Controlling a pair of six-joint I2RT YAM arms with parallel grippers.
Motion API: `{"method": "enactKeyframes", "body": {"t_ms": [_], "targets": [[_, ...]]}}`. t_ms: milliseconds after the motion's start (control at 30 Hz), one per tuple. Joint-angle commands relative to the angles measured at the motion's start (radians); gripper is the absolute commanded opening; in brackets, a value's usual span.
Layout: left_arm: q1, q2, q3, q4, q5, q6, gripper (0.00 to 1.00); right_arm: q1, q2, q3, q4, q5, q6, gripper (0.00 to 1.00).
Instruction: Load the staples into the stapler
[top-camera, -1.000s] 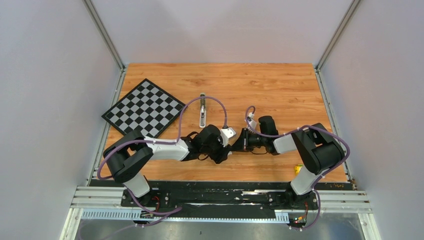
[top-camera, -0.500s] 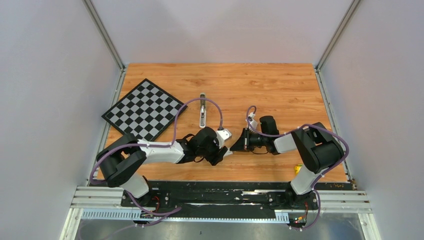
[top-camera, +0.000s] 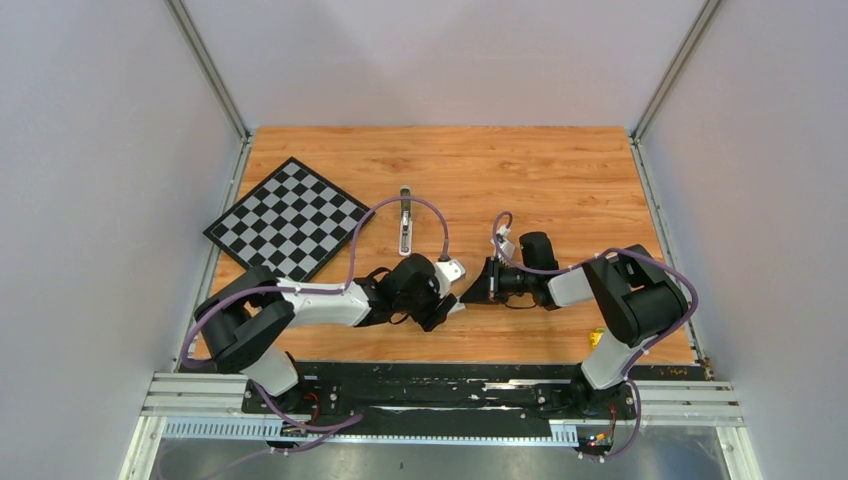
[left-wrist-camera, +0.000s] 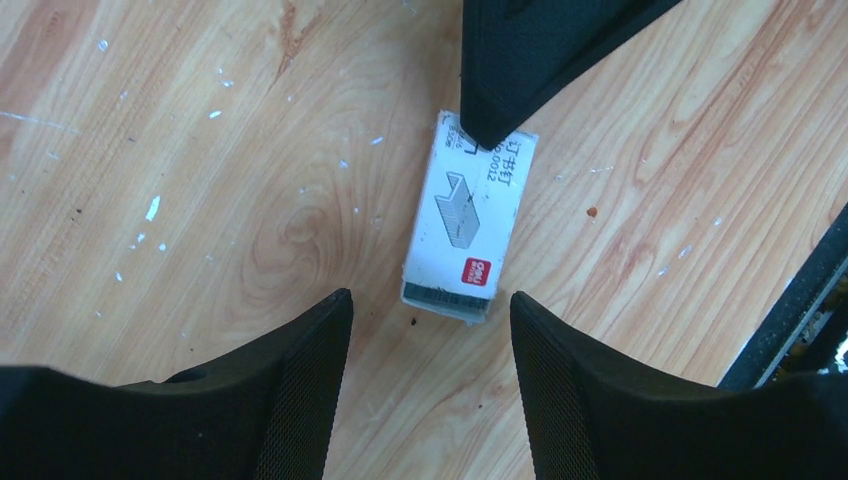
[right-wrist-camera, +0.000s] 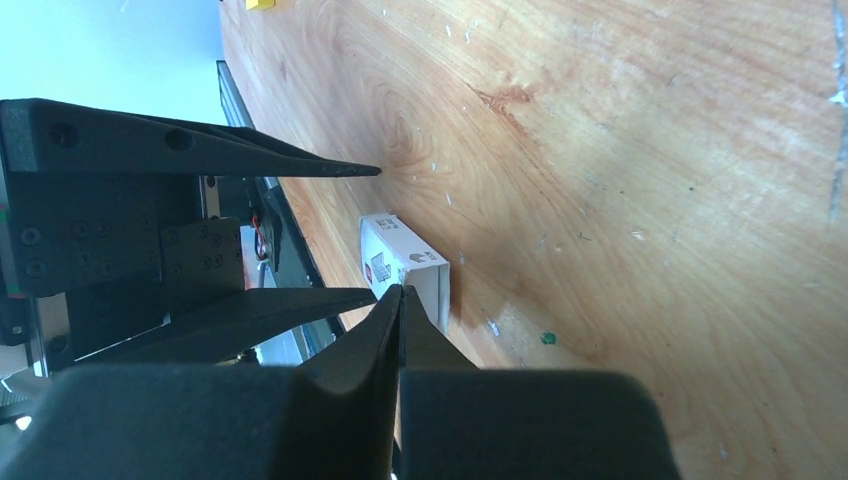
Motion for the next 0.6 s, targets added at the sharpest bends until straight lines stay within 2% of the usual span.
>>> {"method": "enactKeyframes", "body": {"t_ms": [0,300,567], "targets": [[-0.006,0.049,0.022,-0.064,-0.012,0.027,0.62,-0.014,0.022,-0.003,0.02,-0.044,-0.021,0.0],[-0.006,0.069,0.051,-0.067,-0.004,0.036,0.59,-0.015,0.042,0.0,0.046,-0.07,-0.009,0.18],[-0.007,0.085,0.058,-0.052,0.033,0.032,0.58,-0.014,0.098,-0.005,0.128,-0.1,0.037,0.2]]}}
